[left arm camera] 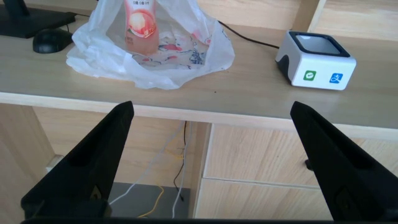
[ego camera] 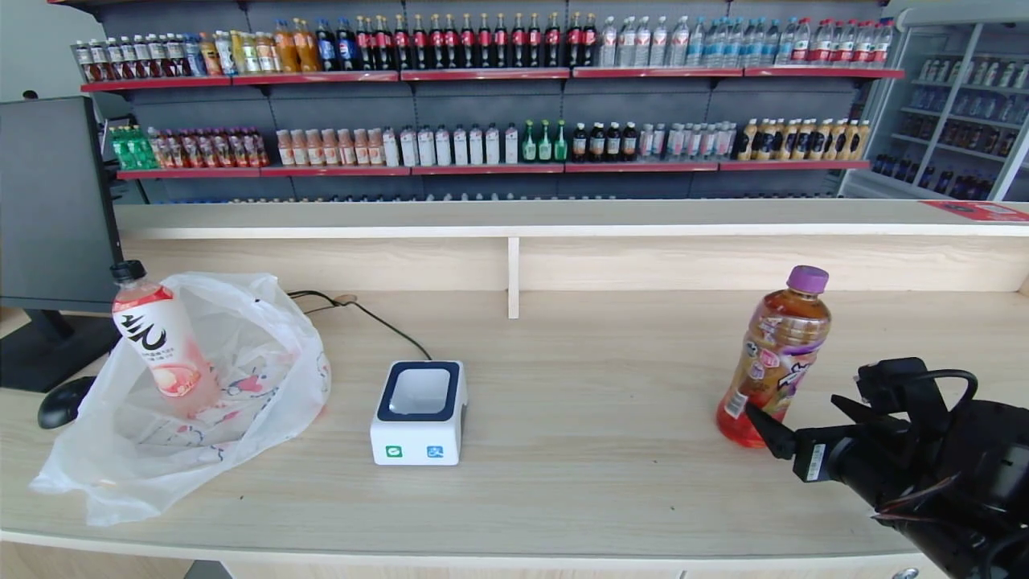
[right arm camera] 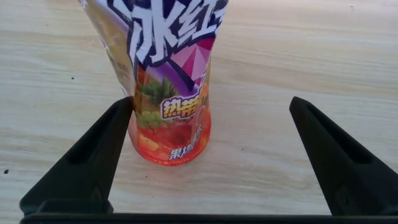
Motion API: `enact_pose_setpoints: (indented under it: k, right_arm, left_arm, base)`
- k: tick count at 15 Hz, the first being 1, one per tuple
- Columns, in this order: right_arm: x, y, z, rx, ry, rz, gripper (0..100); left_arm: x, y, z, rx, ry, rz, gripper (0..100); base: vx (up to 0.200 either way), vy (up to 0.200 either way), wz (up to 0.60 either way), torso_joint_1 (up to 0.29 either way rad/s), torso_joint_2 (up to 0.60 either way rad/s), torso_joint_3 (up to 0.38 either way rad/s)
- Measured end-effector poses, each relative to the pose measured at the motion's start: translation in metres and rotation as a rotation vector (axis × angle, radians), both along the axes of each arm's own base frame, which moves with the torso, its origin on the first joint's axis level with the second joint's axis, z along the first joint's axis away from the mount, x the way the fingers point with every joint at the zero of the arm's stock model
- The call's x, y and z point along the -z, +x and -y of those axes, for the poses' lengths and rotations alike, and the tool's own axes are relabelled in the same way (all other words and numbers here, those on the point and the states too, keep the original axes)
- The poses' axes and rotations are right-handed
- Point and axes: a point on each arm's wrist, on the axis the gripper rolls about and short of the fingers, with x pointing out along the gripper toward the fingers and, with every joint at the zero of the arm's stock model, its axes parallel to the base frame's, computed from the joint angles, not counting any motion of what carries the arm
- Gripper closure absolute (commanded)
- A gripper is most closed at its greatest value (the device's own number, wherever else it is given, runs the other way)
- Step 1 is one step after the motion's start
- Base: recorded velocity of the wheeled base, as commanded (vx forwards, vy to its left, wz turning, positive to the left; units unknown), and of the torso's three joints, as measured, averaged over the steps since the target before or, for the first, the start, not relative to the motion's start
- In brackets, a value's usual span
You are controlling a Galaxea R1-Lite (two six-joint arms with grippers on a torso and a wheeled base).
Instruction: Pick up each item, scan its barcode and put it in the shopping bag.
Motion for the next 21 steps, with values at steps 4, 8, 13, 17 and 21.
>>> enact_pose_setpoints:
  k: [4,8,13,17,21]
  right_arm:
    - [0.001,-0.005,0.003,0.013,-0.004,-0.012,0]
    - [0.001,-0.008,0.007,0.024,-0.006,-0.018,0]
    - [-0.003,-0.012,0.012,0.044,-0.007,-0.004,0]
    - [-0.009,-0.018,0.002,-0.009,-0.007,0.023,0]
    - [-0.018,-0.013,-0.008,-0.049,0.002,0.077,0]
  left_arm:
    - [0.000,0.000,0.000,0.000,0.000,0.000,0]
    - [0.000,0.000,0.000,0.000,-0.001,0.000,0]
    - [0.000,0.000,0.000,0.000,-0.001,0.000,0]
    - [0.000,0.000,0.000,0.000,0.002,0.000,0]
    - [0.000,0.000,0.000,0.001,0.002,0.000,0]
  base:
    - [0.000,0.000,0.00,0.000,0.00,0.000]
    - [0.000,0.000,0.00,0.000,0.00,0.000]
    - [0.000,0.000,0.00,0.000,0.00,0.000]
    - [0.000,0.000,0.00,0.000,0.00,0.000]
    - [0.000,0.000,0.00,0.000,0.00,0.000]
